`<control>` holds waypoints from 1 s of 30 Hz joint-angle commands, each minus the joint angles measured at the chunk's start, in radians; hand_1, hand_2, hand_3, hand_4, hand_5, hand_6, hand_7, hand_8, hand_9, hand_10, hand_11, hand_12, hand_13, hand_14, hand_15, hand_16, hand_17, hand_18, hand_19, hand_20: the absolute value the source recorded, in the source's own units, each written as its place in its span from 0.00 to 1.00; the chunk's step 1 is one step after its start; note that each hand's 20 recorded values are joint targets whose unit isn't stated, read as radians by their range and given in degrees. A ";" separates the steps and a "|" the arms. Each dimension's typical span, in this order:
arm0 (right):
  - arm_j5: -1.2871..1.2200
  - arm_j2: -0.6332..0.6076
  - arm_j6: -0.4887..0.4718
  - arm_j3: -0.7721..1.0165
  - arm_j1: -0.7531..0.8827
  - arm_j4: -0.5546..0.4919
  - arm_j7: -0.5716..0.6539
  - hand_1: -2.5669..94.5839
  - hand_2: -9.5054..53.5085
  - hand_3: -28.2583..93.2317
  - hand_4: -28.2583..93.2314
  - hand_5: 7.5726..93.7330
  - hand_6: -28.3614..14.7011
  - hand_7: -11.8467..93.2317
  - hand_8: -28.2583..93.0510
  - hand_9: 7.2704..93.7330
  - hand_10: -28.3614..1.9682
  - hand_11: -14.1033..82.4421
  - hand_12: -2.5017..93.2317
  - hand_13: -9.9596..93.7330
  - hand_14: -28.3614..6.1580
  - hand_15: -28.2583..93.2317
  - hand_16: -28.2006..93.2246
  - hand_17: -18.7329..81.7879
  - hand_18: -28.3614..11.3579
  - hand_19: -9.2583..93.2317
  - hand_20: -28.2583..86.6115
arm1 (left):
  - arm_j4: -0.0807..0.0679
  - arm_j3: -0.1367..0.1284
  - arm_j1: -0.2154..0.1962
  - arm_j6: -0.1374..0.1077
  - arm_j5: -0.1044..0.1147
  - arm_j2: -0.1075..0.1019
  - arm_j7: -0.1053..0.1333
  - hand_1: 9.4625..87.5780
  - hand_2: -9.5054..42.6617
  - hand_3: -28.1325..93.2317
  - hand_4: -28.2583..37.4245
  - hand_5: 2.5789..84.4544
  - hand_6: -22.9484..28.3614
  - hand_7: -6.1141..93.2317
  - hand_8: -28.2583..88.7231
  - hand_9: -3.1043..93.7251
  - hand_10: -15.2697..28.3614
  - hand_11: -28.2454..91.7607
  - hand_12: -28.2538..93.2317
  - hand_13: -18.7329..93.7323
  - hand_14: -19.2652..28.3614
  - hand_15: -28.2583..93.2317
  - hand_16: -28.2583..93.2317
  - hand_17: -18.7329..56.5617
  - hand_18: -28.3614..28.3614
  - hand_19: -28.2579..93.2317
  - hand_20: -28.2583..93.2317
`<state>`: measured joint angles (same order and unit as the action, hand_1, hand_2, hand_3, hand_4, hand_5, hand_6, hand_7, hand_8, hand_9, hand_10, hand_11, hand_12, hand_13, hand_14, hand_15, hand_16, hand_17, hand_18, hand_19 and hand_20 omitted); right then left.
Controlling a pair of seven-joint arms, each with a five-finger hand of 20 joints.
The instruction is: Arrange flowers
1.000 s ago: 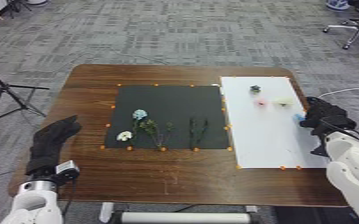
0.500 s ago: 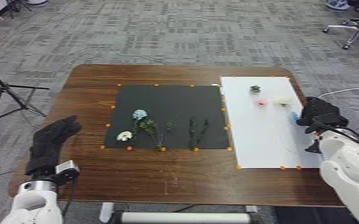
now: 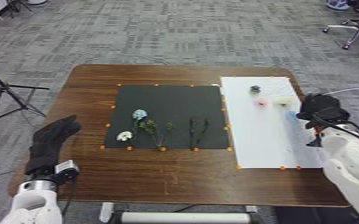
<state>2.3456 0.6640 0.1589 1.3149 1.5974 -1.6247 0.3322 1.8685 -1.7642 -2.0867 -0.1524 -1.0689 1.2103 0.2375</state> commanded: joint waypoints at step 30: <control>-0.001 0.024 -0.154 -0.101 -0.067 -0.015 0.088 0.57 0.00 0.68 0.13 0.76 0.61 0.26 0.32 0.84 0.55 0.33 0.32 0.88 0.64 0.73 0.51 0.64 0.16 0.96 0.73 | 0.003 -0.001 0.008 0.016 -0.003 -0.001 -0.017 0.24 0.29 0.79 0.00 0.65 0.45 0.24 0.18 0.58 0.68 0.44 0.36 0.54 0.78 0.44 0.24 0.36 0.70 0.32 0.39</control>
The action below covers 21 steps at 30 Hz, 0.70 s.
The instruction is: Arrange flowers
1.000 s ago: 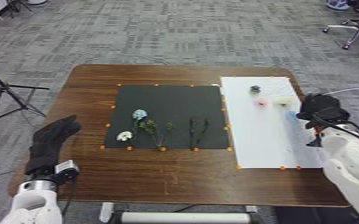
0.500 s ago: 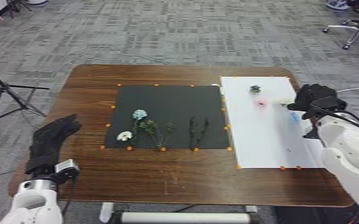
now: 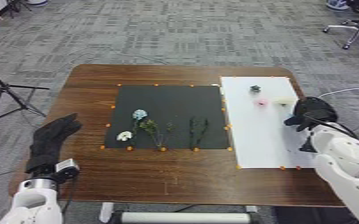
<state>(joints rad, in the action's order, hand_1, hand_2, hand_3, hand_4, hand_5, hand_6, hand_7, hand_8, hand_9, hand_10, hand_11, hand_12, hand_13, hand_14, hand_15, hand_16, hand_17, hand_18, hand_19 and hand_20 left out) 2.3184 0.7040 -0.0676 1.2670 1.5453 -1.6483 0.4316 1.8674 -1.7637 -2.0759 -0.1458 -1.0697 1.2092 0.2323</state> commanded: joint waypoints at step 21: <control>-0.326 0.044 0.162 -0.640 -0.663 -0.196 -0.297 0.63 0.00 0.71 0.10 0.83 0.67 0.28 0.33 0.92 0.57 0.27 0.37 0.91 0.70 0.73 0.52 0.67 0.21 0.99 0.72 | 0.014 -0.017 -0.017 -0.003 0.003 -0.004 -0.003 0.23 0.30 0.80 0.00 0.65 0.45 0.24 0.18 0.58 0.69 0.44 0.36 0.54 0.78 0.44 0.24 0.36 0.71 0.32 0.39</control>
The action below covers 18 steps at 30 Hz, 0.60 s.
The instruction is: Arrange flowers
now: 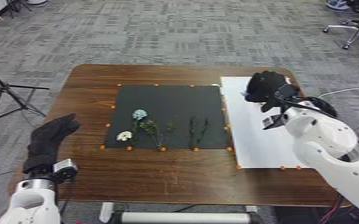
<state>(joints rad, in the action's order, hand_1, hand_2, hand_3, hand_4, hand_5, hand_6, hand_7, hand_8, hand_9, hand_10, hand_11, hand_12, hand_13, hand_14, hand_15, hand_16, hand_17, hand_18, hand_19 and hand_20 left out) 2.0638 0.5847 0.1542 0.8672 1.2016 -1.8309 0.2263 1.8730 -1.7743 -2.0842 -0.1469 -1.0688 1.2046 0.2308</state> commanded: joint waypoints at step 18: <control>0.057 0.587 -0.190 -0.400 -0.433 0.267 -0.247 0.62 0.01 0.70 0.09 0.82 0.72 0.29 0.29 0.92 0.61 0.25 0.33 0.92 0.73 0.75 0.52 0.68 0.24 1.00 0.74 | -0.001 0.017 0.018 -0.033 0.007 -0.009 -0.007 0.23 0.30 0.80 0.00 0.65 0.45 0.23 0.18 0.57 0.68 0.44 0.36 0.54 0.78 0.44 0.24 0.36 0.71 0.32 0.39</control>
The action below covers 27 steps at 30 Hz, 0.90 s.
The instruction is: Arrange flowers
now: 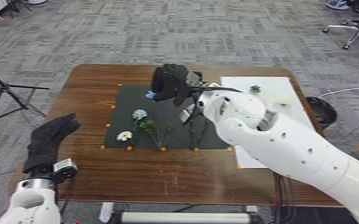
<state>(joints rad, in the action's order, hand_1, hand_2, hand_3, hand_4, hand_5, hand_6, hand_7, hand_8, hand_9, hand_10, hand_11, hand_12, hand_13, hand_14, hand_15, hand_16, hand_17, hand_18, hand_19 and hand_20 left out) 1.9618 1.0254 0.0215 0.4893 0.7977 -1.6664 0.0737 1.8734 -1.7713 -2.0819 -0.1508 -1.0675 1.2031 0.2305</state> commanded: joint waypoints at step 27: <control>0.387 0.216 -0.255 0.130 0.147 0.250 -0.105 0.59 0.00 0.72 0.10 0.80 0.75 0.30 0.28 0.89 0.63 0.24 0.31 0.91 0.72 0.76 0.52 0.68 0.24 1.00 0.75 | -0.015 0.025 0.032 0.002 0.004 -0.006 -0.019 0.23 0.30 0.80 0.00 0.64 0.45 0.23 0.18 0.57 0.68 0.44 0.36 0.54 0.78 0.45 0.24 0.35 0.71 0.33 0.39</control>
<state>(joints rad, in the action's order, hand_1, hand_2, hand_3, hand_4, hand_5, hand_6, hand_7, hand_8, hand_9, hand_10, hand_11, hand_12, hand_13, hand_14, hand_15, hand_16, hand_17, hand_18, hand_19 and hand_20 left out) 2.3245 1.2380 -0.1876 0.5995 0.9343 -1.4244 -0.0377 1.8598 -1.7488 -2.0512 -0.1630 -1.0667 1.1962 0.2230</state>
